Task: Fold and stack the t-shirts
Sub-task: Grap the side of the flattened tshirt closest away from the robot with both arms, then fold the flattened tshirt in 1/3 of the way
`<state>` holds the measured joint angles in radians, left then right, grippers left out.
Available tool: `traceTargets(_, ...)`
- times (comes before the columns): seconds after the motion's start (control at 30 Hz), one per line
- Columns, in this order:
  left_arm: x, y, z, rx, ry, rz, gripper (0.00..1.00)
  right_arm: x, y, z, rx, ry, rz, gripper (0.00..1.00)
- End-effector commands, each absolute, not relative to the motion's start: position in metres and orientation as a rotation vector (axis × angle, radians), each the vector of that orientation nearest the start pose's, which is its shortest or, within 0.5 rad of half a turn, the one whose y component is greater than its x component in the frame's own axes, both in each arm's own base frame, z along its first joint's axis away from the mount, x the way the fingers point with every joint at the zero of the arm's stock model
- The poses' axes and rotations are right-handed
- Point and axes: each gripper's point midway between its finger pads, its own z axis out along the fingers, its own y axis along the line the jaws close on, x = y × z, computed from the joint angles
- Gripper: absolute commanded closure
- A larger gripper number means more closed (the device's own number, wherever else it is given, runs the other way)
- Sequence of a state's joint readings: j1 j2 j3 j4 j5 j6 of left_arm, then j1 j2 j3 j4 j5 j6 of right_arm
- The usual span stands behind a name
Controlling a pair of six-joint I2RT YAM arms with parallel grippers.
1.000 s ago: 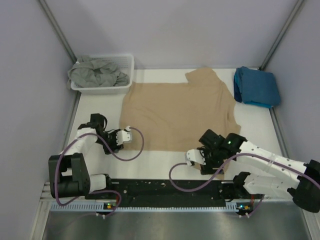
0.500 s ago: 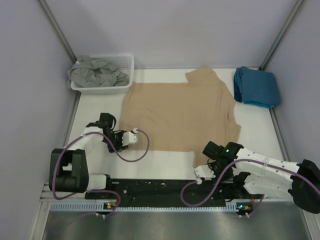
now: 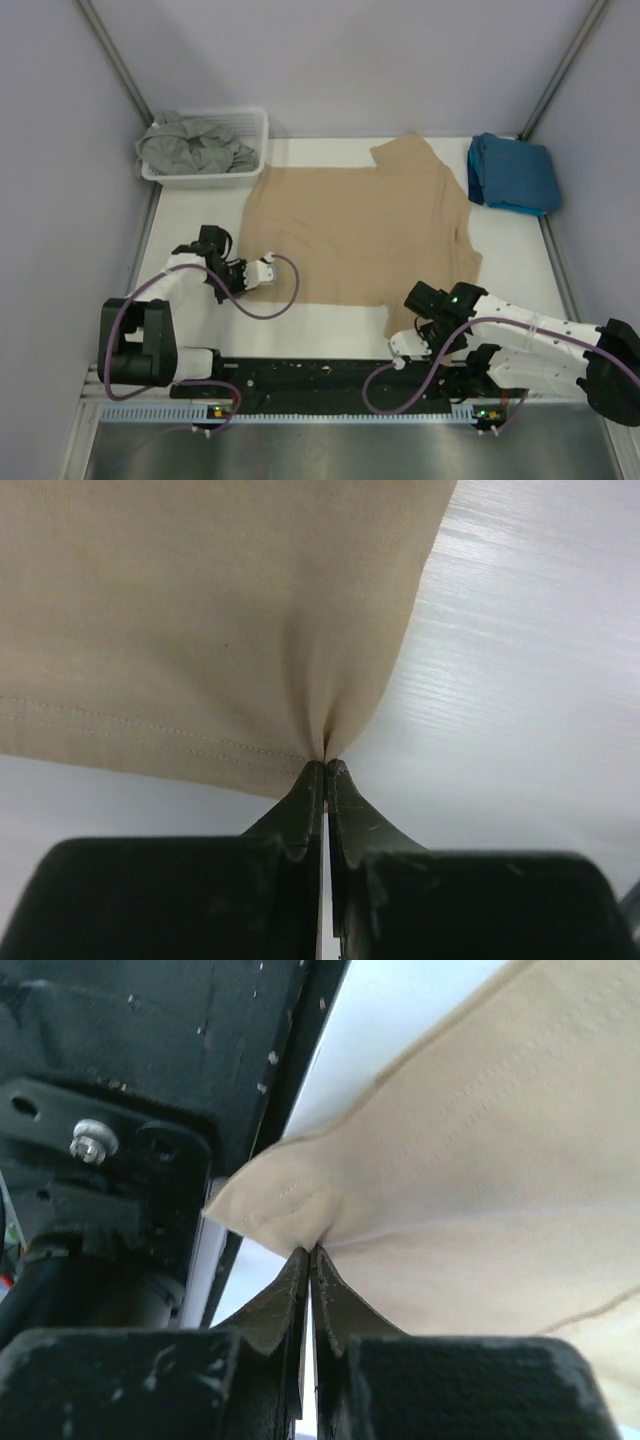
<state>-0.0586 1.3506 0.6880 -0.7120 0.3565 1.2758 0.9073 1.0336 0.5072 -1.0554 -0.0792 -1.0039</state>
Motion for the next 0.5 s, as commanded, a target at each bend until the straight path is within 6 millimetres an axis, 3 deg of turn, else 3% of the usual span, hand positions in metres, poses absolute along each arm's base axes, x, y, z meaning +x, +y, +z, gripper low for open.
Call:
traceTargets(0.0,0.198,-0.036,0.029,1.734,2.218,-0.311,1.0,0.09,0.064,0.057,-2.598,1.759,0.065,1.0)
traceTargets(0.13,0.203,-0.045,0.054,1.659,2.236,-0.367,1.0,0.127,0.075,0.107,-2.384,1.742,0.027,1.0)
traceTargets(0.3,0.231,-0.047,0.075,1.54,2.278,-0.342,1.0,0.169,0.068,0.126,-2.313,1.712,-0.176,1.0)
traceTargets(0.47,0.262,-0.042,0.081,1.454,2.331,-0.282,1.0,0.24,0.081,0.157,-1.948,1.721,-0.204,1.0)
